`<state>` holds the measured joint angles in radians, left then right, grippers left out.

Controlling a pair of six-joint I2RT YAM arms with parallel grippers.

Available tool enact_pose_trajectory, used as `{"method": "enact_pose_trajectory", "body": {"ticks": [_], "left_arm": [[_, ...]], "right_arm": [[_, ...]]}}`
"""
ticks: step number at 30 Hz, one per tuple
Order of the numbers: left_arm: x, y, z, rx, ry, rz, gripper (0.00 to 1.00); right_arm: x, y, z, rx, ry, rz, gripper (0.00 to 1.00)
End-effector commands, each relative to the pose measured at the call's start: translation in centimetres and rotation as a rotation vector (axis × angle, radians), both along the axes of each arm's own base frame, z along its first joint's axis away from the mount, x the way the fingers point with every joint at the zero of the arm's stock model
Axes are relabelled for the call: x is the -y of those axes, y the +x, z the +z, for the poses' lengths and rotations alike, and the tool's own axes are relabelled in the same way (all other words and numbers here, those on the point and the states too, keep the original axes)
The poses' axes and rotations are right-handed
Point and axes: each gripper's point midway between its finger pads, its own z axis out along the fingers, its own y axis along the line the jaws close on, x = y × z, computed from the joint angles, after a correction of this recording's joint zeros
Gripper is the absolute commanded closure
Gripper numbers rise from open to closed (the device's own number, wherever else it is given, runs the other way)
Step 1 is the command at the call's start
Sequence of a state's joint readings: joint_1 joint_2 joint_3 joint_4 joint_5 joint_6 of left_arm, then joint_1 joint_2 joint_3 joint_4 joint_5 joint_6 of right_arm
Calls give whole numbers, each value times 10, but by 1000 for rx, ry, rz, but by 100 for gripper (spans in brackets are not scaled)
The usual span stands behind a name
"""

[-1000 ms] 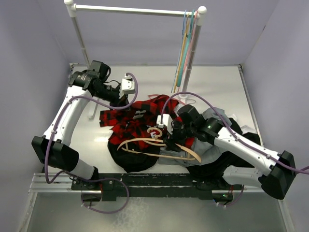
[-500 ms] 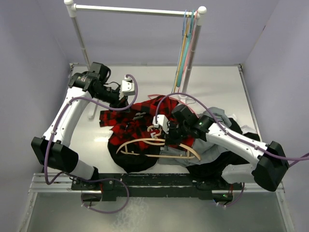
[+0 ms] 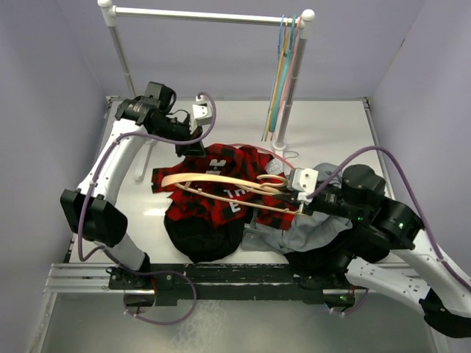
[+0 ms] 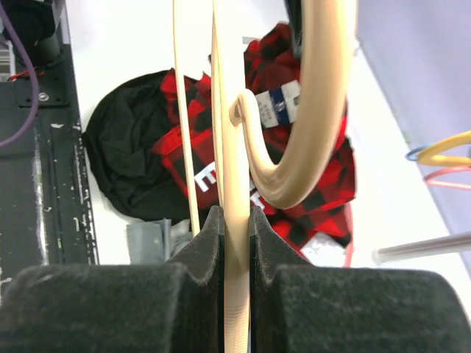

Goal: Place the shirt on the hanger
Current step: Hang the shirt on the hanger.

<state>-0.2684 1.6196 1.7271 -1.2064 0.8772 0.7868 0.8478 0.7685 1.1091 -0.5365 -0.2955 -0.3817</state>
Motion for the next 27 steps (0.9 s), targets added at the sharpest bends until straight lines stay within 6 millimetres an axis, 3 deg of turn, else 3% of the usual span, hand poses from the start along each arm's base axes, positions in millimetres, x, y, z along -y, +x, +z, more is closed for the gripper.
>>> {"method": "enact_pose_trajectory", "body": {"ticks": [1, 4, 8, 10, 13, 14, 15, 16, 17, 21, 27], "left_arm": [[20, 25, -4, -83, -58, 63, 100], [32, 39, -15, -156, -108, 99, 99], [54, 40, -22, -340, -232, 103, 93], [66, 41, -26, -373, -264, 95, 92], [80, 46, -27, -390, -278, 111, 89], [82, 51, -26, -401, -284, 131, 81], [84, 56, -25, -405, -292, 147, 62], [85, 59, -24, -410, -296, 163, 19], [86, 63, -21, -405, -297, 180, 2], [75, 75, -5, -287, -254, 238, 0], [15, 102, 1, 112, -39, 360, 1]], "right_arm": [[23, -7, -4, 48, -120, 8, 100], [46, -10, 30, 194, 9, -71, 100], [69, -17, 84, 342, 257, -169, 100], [74, -15, 99, 390, 328, -197, 100], [68, -10, 108, 386, 388, -212, 100], [68, -4, 110, 386, 393, -238, 100], [66, 1, 109, 377, 390, -256, 100], [64, 4, 114, 381, 411, -264, 100], [61, 8, 112, 382, 419, -269, 100], [52, 15, 108, 411, 454, -265, 100], [50, 20, 95, 425, 432, -273, 100]]}}
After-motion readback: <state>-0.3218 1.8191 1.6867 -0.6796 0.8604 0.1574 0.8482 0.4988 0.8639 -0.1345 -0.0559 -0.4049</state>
